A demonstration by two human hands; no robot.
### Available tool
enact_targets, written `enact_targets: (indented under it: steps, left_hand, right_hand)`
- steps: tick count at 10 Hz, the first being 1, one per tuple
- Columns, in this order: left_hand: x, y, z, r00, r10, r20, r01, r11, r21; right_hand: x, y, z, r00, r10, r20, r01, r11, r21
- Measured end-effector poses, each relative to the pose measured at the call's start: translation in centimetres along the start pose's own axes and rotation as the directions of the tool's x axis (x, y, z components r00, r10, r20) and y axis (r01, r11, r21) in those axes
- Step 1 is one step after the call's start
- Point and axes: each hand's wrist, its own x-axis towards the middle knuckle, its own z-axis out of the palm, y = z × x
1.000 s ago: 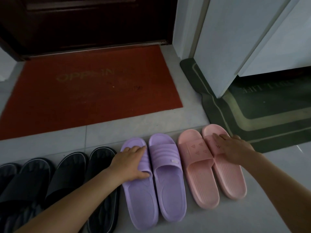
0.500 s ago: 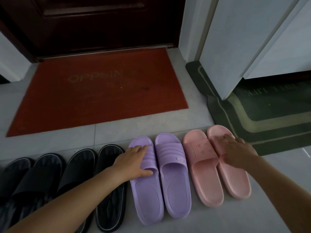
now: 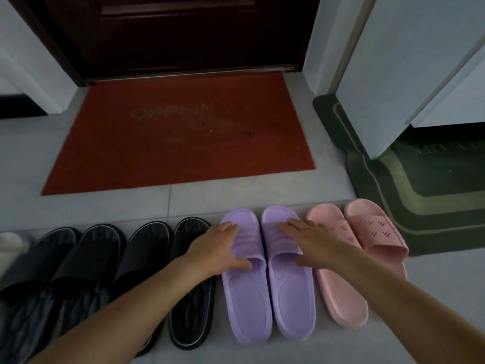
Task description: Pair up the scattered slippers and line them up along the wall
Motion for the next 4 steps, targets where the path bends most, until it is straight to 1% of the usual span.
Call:
enact_targets:
  steps: [1,2,3,4]
  left_hand:
    - [-1.5,-3.9,-0.8,0.988,-0.098,0.121,0.072,0.977,0.199]
    - [-3.0,-7.1,-0.8,0.97,-0.178,0.168,0.132,0.958,0.255]
    - [-3.0,-8.2,-0.4,0.99,-0.13,0.05,0.116,0.97,0.211]
    - [-2.9,-8.0,-0.4,0.991,-0.131,0.03,0.121,0.968,0.221]
  right_hand:
    - [0.4,0.6,0.6,0.999,-0.044,-0.004,0.044,0.999,-0.011]
    - [0.7,1.0,0.5,0.999,-0.053,0.003,0.053,0.999,0.005]
    - [0.8,0.9,0.9,0.998,-0.056,-0.011,0.056,0.998,0.007]
    - [0.0,0.6,-0.1,0.999,-0.047,0.018,0.045,0.996,0.075]
